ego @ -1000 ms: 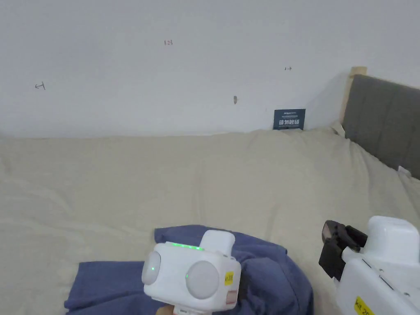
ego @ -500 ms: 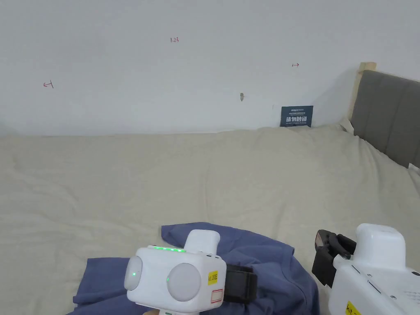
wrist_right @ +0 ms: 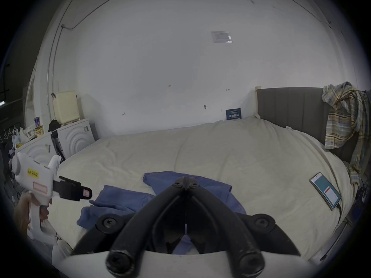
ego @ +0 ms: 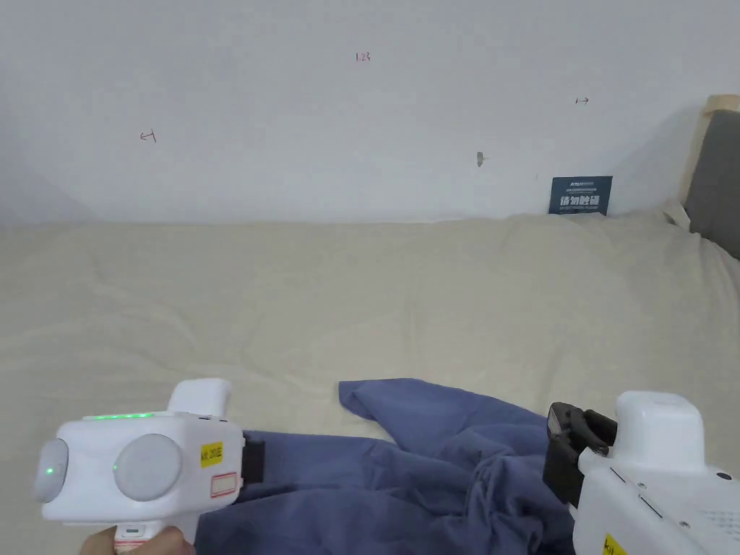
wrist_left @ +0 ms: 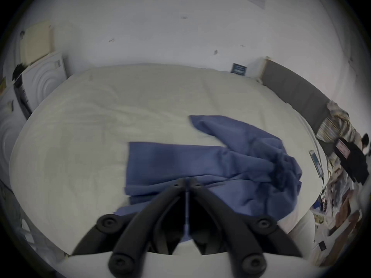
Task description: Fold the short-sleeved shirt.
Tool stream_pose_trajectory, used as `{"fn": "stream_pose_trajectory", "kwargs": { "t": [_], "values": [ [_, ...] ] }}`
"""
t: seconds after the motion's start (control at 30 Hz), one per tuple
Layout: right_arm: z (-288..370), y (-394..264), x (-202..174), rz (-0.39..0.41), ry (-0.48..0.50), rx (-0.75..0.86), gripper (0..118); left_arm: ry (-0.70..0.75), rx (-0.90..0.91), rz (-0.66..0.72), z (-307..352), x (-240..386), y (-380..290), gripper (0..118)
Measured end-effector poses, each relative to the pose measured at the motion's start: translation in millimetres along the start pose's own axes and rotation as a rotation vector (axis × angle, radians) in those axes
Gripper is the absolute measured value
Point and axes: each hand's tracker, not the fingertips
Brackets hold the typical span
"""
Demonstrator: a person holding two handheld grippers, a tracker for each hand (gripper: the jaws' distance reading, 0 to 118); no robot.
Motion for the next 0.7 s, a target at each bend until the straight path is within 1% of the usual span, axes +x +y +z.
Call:
{"fn": "stream_pose_trajectory", "kwargs": {
  "t": [0.07,0.13,0.23,0.27,0.33,0.37,0.43,0.47,0.5,0.53,0.57,0.6,0.67,0.7],
  "values": [
    [-5.6,-1.3,-4.2,0.009,0.006,-0.014,0,-0.009,-0.028,0.056,-9.5,-22.9,5.1,0],
    [-11.2,-2.0,-7.2,0.013,0.009,-0.025,0,0.007,-0.019,0.052,-19.2,-35.6,11.0,0],
    [-18.9,-0.3,-8.7,-0.004,0.024,-0.036,0,0.035,-0.053,0.038,-35.8,-46.9,22.0,0],
    [-21.8,0.3,-10.7,0.008,0.018,-0.038,0,0.035,-0.065,0.039,-43.0,-50.9,27.0,0],
    [-28.7,-0.4,-15.1,0.088,-0.019,-0.043,0,0.041,-0.061,0.067,-56.2,-58.1,35.7,0],
    [-32.5,-0.7,-16.8,0.114,-0.029,-0.050,0,0.035,-0.051,0.071,-64.3,-62.8,42.0,0],
    [-39.4,-1.2,-18.3,0.116,-0.023,-0.061,0,0.021,-0.057,0.111,-79.3,-68.4,51.6,0],
    [-43.0,-1.6,-19.5,0.128,-0.030,-0.076,0,0.012,-0.060,0.094,-86.7,-68.6,56.0,1],
    [-46.0,-1.8,-21.0,0.140,-0.039,-0.084,0,0.012,-0.071,0.088,-94.0,-67.5,59.8,17],
    [-49.4,-2.2,-21.3,0.139,-0.040,-0.086,0,0.017,-0.083,0.071,-102.2,-67.7,64.1,63],
    [-52.2,-2.3,-21.3,0.138,-0.037,-0.087,0,0.012,-0.101,0.057,-111.1,-67.8,67.4,98],
    [-54.4,-2.1,-20.6,0.133,-0.031,-0.090,0,0.011,-0.125,0.060,-118.9,-65.3,67.7,118],
    [-59.2,-1.1,-19.5,0.105,-0.018,-0.093,0,-0.014,-0.123,0.068,-126.6,-63.7,69.0,117],
    [-60.9,-0.9,-18.9,0.097,-0.014,-0.095,0,-0.005,-0.132,0.078,-131.0,-62.8,70.9,117]
  ]
}}
